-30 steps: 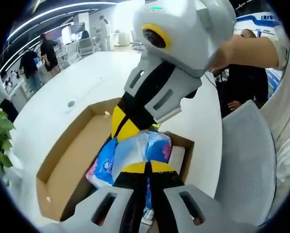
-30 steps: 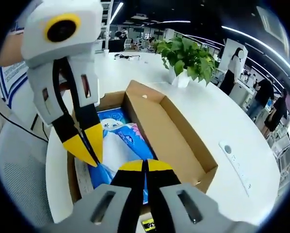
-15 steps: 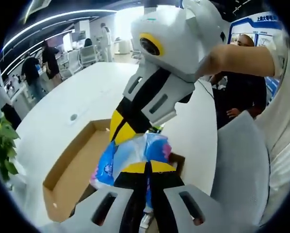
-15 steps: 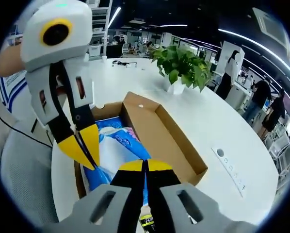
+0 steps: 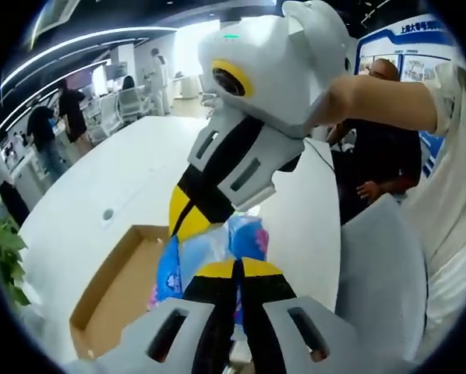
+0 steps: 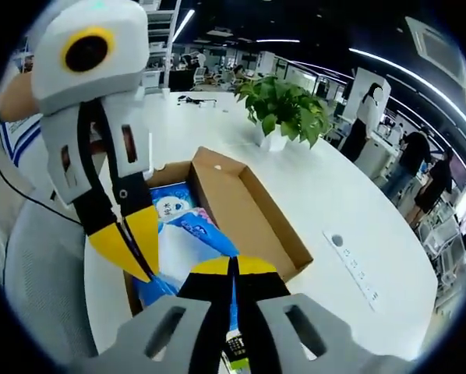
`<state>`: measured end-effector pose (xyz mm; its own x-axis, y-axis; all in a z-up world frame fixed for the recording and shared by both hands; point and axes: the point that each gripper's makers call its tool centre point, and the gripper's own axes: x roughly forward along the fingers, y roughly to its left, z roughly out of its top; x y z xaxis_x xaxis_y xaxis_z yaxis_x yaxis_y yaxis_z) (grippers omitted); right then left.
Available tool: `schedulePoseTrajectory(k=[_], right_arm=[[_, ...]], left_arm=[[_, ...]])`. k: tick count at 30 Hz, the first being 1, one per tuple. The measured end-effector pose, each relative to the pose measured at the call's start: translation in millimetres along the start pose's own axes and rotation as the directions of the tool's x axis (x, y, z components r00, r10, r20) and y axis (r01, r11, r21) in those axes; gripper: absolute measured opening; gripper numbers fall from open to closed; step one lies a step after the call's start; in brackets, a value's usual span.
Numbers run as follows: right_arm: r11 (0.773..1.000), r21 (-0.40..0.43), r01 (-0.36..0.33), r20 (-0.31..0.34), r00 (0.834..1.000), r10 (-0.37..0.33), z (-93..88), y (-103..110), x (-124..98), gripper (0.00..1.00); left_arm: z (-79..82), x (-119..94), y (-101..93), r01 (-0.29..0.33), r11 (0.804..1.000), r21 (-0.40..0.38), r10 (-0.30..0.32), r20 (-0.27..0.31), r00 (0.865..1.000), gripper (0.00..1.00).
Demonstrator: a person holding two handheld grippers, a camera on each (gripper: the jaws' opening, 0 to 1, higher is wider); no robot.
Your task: Operate the shoe box by opening the lid, removing the specified soft item, and placing it in the target area until the item is outside and the box remains undamaged.
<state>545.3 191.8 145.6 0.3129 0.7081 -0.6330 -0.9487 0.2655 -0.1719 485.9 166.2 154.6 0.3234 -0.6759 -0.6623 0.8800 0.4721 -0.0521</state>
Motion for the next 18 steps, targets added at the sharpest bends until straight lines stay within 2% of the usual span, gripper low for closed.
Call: schedulePoseTrajectory(k=[18], right_arm=[[0.995,0.065,0.071,-0.016,0.997,-0.07,-36.6,-32,-45,0.0]], left_arm=[[40.2,44,-18.6,0.075,0.995,0.07,-0.076,0.011,0.997,0.0]])
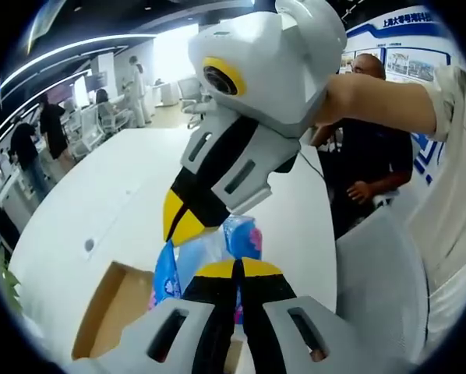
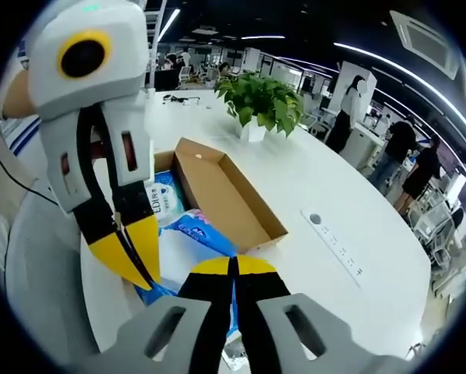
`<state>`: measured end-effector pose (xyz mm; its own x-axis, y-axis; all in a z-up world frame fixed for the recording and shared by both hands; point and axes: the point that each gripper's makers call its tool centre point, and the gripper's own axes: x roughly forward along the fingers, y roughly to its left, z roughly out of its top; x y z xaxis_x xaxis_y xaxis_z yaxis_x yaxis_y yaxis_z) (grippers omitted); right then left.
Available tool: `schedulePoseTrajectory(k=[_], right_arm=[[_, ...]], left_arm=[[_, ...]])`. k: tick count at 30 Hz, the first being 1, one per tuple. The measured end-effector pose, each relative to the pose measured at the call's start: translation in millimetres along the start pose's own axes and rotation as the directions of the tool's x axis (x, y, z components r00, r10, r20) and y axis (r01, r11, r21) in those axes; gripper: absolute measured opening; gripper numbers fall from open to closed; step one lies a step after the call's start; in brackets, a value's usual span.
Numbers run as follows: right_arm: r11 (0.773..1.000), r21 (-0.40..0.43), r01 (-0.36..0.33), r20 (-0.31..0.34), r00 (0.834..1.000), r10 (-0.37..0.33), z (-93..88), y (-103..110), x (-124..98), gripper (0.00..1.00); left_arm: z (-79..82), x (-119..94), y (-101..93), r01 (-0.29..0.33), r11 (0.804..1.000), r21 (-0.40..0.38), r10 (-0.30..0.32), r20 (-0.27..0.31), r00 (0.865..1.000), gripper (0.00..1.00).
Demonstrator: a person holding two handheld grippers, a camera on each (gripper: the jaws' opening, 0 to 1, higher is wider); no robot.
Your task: Operate the shoe box by opening the lid, removing the specified soft item, and placing it in the target area until the item is outside and the box remains undamaged.
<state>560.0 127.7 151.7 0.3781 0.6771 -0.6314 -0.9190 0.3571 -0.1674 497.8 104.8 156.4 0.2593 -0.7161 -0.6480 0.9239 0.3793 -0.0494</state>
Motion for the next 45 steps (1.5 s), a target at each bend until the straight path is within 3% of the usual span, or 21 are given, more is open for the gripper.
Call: schedulePoseTrajectory(k=[9,26,45], right_arm=[[0.999,0.037,0.031,-0.009,0.999,-0.031,-15.7,-18,-19,0.0],[0.994,0.091,0.057,-0.039,0.998,-0.053,-51.8,-43,-43,0.0],[0.987,0.146,0.072,-0.097,0.994,-0.058,-100.8,-70,-60,0.0]], left_arm=[[23.0,24,-6.4,0.039,0.999,0.031,-0.039,0.025,0.999,0.0],[49.0,67,-18.9,0.081,0.995,0.06,-0.084,0.043,0.996,0.0],[63.8,120,-22.8,0.116,0.988,0.099,-0.122,0.05,0.991,0.0]])
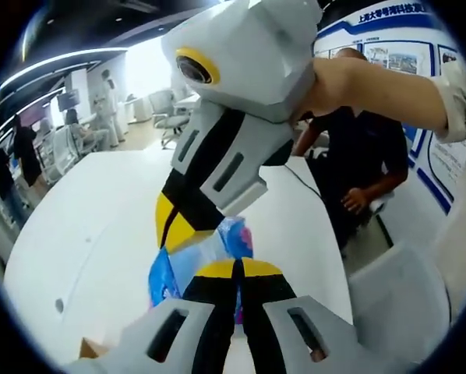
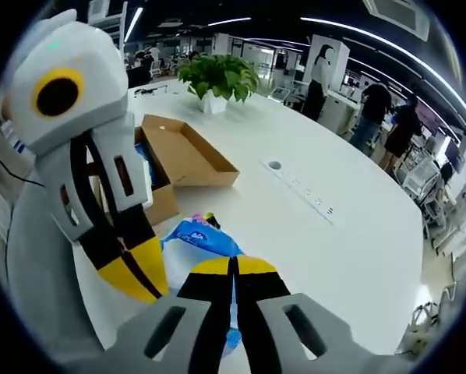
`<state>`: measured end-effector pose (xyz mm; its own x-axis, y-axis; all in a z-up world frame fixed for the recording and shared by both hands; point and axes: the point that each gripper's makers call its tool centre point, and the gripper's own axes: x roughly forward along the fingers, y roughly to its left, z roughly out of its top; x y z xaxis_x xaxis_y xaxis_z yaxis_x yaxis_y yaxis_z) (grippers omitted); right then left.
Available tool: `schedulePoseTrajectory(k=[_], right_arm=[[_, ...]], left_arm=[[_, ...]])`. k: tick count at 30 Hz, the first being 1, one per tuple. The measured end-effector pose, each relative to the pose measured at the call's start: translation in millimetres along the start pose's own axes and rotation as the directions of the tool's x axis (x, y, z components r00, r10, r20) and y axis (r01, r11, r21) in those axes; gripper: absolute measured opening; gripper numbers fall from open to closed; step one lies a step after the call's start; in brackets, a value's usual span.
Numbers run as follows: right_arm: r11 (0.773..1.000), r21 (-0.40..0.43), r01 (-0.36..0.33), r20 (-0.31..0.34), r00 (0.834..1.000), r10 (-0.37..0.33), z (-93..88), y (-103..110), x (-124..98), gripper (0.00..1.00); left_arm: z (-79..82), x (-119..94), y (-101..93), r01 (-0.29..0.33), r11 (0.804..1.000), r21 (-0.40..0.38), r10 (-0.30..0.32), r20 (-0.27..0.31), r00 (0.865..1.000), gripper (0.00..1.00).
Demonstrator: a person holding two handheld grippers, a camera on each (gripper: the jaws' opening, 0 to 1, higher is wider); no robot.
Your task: Operate the shoe box by opening the lid, removing the specified soft item, and placing it in the target area until the item is outside and the box remains undamaged.
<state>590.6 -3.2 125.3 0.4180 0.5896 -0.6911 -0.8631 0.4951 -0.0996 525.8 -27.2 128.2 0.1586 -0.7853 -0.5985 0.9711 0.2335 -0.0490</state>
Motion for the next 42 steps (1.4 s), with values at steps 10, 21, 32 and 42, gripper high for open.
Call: schedulePoseTrajectory(k=[10,21,32,42], right_arm=[[0.999,0.042,0.019,-0.025,1.0,-0.017,-25.2,-18,0,0.0],[0.996,0.08,0.035,-0.06,0.998,-0.03,-54.5,-38,6,0.0],[0.993,0.107,0.043,-0.1,0.994,-0.032,-79.7,-54,9,0.0],[0.991,0.122,0.046,-0.132,0.991,-0.03,-98.8,-63,14,0.0]], left_arm=[[-2.5,28,4.9,0.03,1.0,0.007,-0.03,-0.008,1.0,0.0],[-4.4,59,13.0,0.038,0.999,-0.017,-0.039,-0.004,0.999,0.0],[-5.4,87,18.1,0.052,0.998,-0.03,-0.052,0.009,0.999,0.0],[-10.8,106,22.6,0.04,0.999,-0.026,-0.04,-0.001,0.999,0.0]])
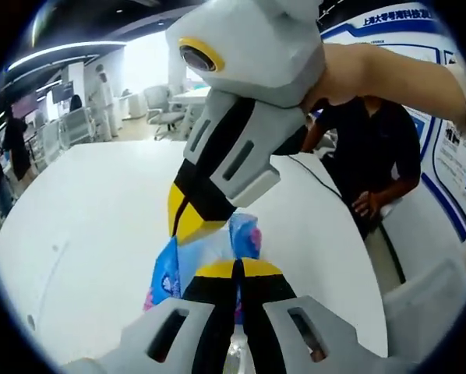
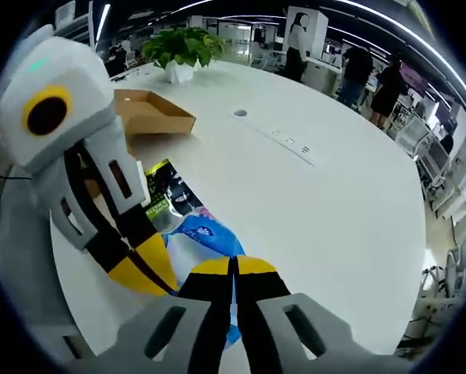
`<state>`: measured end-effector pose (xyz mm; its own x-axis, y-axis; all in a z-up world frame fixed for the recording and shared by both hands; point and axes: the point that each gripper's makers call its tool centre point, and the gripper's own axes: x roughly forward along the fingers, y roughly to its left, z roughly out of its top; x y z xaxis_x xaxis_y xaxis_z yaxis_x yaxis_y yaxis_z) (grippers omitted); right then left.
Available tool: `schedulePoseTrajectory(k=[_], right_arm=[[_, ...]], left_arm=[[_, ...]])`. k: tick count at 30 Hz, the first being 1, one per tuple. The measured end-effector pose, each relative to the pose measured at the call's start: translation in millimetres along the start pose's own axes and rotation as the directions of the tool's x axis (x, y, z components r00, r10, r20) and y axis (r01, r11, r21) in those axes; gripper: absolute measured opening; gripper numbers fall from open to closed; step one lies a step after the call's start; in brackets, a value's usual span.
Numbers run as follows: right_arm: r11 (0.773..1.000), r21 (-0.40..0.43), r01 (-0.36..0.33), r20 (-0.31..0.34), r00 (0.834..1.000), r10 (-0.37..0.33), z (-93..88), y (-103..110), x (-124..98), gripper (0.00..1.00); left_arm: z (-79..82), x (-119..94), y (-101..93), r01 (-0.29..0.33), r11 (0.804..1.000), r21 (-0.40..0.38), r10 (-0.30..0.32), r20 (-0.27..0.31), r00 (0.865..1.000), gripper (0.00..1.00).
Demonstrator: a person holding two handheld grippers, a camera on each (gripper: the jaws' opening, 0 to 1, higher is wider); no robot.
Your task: Operate the shoe box by opening the lid, removing the specified soft item, and placing it in the target area until the item is outside and the box remains undamaged.
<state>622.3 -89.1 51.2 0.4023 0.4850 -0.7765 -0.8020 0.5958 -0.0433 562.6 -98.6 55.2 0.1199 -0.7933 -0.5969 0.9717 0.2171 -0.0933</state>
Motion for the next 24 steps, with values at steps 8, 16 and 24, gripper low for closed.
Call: schedulePoseTrajectory(k=[8,16,24], right_arm=[[1.0,0.016,0.003,-0.021,1.0,-0.003,-12.9,-8,7,0.0],[1.0,0.014,0.014,-0.04,0.999,-0.013,-26.5,-14,11,0.0],[1.0,0.017,0.017,-0.038,0.999,-0.017,-28.7,-18,16,0.0]], left_arm=[[-3.9,17,1.0,0.013,1.0,-0.01,-0.013,-0.002,1.0,0.0],[-7.1,31,-0.3,0.027,0.999,-0.019,-0.027,-0.003,1.0,0.0],[-6.1,40,1.6,0.032,0.999,-0.038,-0.031,0.014,0.999,0.0]])
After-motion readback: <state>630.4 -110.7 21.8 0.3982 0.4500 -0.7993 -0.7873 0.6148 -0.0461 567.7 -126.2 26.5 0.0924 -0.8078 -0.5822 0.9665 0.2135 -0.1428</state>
